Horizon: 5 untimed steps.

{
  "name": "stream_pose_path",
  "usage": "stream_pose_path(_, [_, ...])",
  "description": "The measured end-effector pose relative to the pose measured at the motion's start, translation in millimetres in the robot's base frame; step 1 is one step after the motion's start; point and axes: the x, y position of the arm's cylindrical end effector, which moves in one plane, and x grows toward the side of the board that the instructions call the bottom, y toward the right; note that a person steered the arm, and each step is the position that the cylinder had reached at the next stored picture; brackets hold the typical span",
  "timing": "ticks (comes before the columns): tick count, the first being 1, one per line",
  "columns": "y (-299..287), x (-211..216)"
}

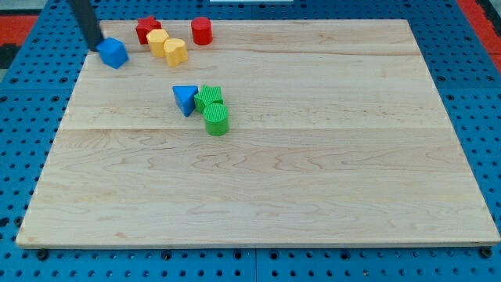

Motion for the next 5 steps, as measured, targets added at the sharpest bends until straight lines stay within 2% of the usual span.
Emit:
stream_pose_path(1, [32,37])
stream_pose_path(2, [40,52])
stream_pose_path(5, [36,52])
